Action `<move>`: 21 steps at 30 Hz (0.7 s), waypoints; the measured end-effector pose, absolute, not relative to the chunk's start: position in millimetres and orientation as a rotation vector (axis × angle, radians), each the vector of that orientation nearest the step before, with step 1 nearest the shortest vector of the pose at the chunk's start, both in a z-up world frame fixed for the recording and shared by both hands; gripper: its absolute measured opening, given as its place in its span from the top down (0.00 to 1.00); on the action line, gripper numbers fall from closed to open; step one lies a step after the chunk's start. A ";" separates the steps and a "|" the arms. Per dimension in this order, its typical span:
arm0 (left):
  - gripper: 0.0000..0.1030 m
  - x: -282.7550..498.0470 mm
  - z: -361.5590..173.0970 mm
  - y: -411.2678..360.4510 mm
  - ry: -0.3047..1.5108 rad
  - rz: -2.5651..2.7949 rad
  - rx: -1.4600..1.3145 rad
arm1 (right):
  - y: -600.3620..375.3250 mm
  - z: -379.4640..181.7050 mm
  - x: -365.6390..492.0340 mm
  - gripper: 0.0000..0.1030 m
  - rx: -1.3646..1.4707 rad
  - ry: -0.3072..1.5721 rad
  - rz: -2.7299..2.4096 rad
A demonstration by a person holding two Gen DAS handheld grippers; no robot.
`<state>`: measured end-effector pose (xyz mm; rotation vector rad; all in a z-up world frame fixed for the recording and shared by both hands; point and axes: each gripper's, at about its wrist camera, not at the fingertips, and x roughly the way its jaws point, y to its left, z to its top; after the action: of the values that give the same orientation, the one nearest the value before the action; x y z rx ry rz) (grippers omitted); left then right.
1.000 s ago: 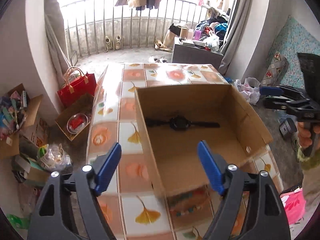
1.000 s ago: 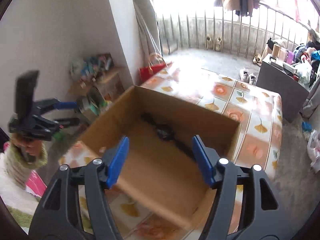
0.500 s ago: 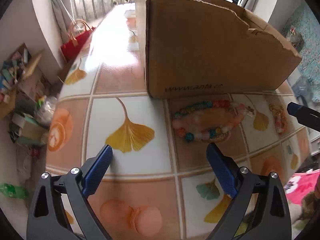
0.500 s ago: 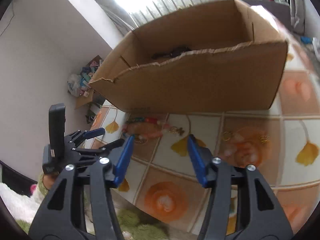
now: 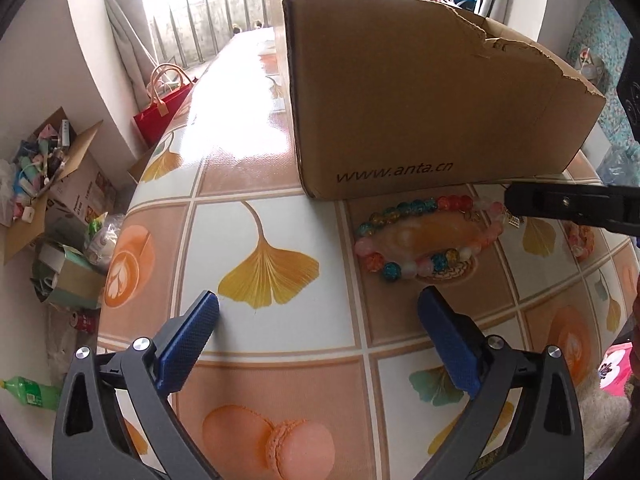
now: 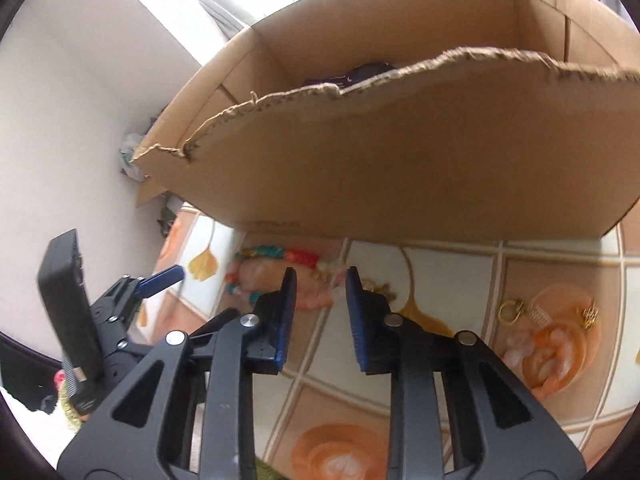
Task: Organize jewelry
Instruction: 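Move the left gripper to the beaded bracelet and grasp it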
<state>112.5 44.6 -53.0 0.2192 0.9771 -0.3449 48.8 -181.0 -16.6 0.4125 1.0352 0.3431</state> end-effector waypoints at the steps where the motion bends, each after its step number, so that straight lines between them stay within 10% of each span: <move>1: 0.06 112.3 -52.3 44.0 0.973 -0.346 0.221 | -179.0 -17.5 50.7 0.77 0.393 1.036 0.336; 13: 0.06 124.7 -44.9 52.3 0.936 -0.457 0.206 | -153.3 -21.2 58.0 0.89 0.153 1.044 0.308; 21: 0.41 139.1 -31.0 56.7 0.914 -0.559 0.075 | -150.1 -8.4 54.2 0.92 0.135 0.998 0.327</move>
<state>139.1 56.7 -31.0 0.0750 0.9143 -0.5587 54.2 -150.1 -8.4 0.1351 0.9982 0.3265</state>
